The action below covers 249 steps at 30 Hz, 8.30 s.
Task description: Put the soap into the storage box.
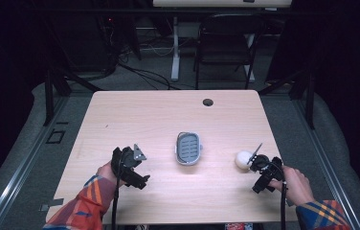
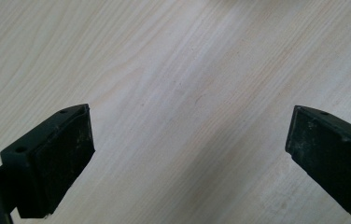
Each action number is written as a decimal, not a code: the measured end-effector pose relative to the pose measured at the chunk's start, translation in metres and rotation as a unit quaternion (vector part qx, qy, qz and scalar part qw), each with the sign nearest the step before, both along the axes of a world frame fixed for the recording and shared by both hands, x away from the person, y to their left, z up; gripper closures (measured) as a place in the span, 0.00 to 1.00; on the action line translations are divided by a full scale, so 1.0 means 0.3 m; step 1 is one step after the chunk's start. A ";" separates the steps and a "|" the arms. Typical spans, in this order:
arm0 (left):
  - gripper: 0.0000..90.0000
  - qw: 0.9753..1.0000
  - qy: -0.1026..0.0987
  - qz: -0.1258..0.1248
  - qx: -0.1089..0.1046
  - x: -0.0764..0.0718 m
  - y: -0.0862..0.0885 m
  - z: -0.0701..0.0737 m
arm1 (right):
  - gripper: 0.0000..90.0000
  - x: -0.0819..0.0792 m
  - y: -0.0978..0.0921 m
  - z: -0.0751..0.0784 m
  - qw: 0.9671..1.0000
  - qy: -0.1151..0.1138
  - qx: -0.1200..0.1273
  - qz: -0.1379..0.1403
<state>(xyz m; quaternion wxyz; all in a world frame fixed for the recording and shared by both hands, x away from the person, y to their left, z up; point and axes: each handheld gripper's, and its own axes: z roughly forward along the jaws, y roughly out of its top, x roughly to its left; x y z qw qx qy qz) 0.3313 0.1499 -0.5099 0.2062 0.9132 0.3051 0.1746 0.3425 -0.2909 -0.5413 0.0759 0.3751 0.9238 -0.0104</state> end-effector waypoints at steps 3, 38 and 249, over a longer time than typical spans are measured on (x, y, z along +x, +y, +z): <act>0.01 1.000 -0.001 0.001 0.003 0.004 -0.005 -0.003 | 0.07 0.001 -0.001 -0.005 1.000 -0.001 0.001 -0.003; 0.01 1.000 0.006 0.000 0.004 0.005 -0.005 -0.007 | 0.01 0.036 0.003 0.020 1.000 -0.002 0.028 -0.014; 0.00 1.000 0.014 0.010 -0.007 0.013 0.003 -0.013 | 0.26 0.371 0.608 0.362 0.987 -0.021 0.057 0.151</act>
